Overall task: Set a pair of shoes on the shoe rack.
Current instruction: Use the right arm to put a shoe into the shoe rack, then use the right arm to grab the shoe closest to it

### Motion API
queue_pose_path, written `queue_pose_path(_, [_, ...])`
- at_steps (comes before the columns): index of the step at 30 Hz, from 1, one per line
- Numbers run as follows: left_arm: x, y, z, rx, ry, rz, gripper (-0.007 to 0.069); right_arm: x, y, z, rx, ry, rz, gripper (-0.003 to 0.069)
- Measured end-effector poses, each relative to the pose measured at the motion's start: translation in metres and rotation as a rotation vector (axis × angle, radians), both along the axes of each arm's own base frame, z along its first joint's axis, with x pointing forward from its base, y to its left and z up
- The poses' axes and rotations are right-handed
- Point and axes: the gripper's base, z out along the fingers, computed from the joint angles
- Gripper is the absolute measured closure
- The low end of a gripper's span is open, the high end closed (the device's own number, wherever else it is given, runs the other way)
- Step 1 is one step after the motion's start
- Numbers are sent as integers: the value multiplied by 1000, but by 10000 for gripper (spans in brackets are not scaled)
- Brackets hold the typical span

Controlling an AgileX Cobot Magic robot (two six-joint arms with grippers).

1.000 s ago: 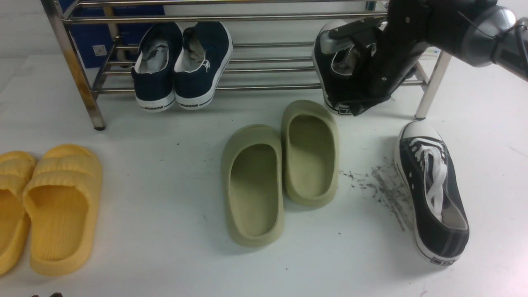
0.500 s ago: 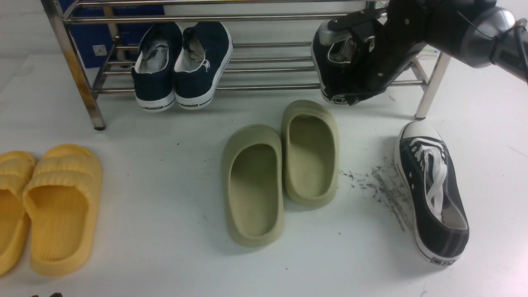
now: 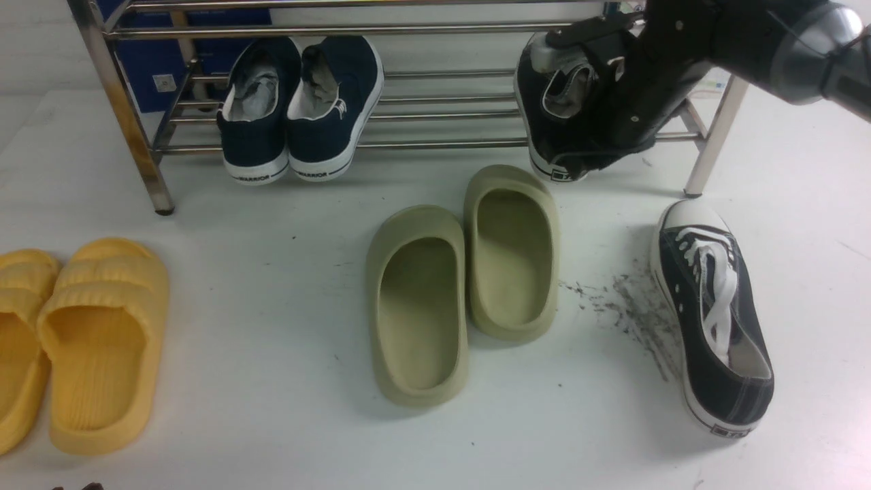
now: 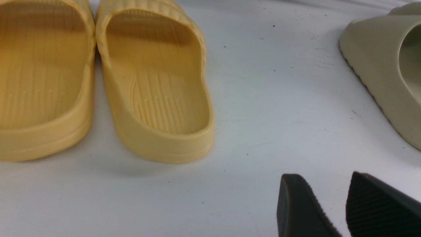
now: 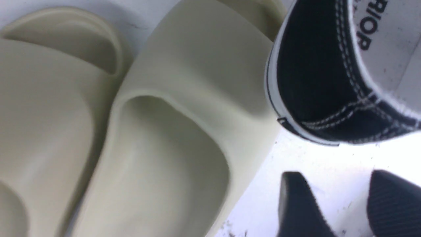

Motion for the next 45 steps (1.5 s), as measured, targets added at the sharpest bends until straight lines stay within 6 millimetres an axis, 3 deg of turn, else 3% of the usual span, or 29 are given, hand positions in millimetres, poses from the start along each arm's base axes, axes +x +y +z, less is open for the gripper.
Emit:
queue_pose_path(1, [0,0,0,0,0,0,387,-2,-1,4,3,3,-1,281])
queue_pose_path(4, [0,0,0,0,0,0,387,-28,-10,43,23,43,-26,172])
queue_pose_path(8, [0,0,0,0,0,0,387,-52,-27,71,40,60,-92,149])
queue_pose_path(10, [0,0,0,0,0,0,387,-78,-45,84,36,57,-149,148])
queue_pose_path(12, [0,0,0,0,0,0,387,-94,-52,85,32,62,-169,151])
queue_pose_path(13, [0,0,0,0,0,0,387,-112,-58,86,33,67,-182,156])
queue_pose_path(15, [0,0,0,0,0,0,387,-124,-62,78,29,93,-193,162])
queue_pose_path(17, [0,0,0,0,0,0,387,-150,-73,60,-3,143,-230,172])
queue_pose_path(19, [0,0,0,0,0,0,387,-159,-78,49,-30,169,-255,173])
queue_pose_path(22, [0,0,0,0,0,0,387,-173,-87,14,-86,218,-319,175])
queue_pose_path(28, [0,0,0,0,0,0,387,-180,-92,-50,-81,230,-401,175])
queue_pose_path(32, [0,0,0,0,0,0,387,-172,-92,-82,-96,212,-420,185])
queue_pose_path(34, [0,0,0,0,0,0,387,-168,-91,-90,-94,206,-426,194])
queue_pose_path(37, [0,0,0,0,0,0,387,-159,-88,-105,-89,200,-431,299])
queue_pose_path(41, [0,0,0,0,0,0,387,-158,-89,-105,-94,193,-428,441])
queue_pose_path(43, [0,0,0,0,0,0,387,-159,-92,-102,-109,182,-414,608])
queue_pose_path(45, [0,0,0,0,0,0,387,-162,-93,-95,-109,156,-383,645])
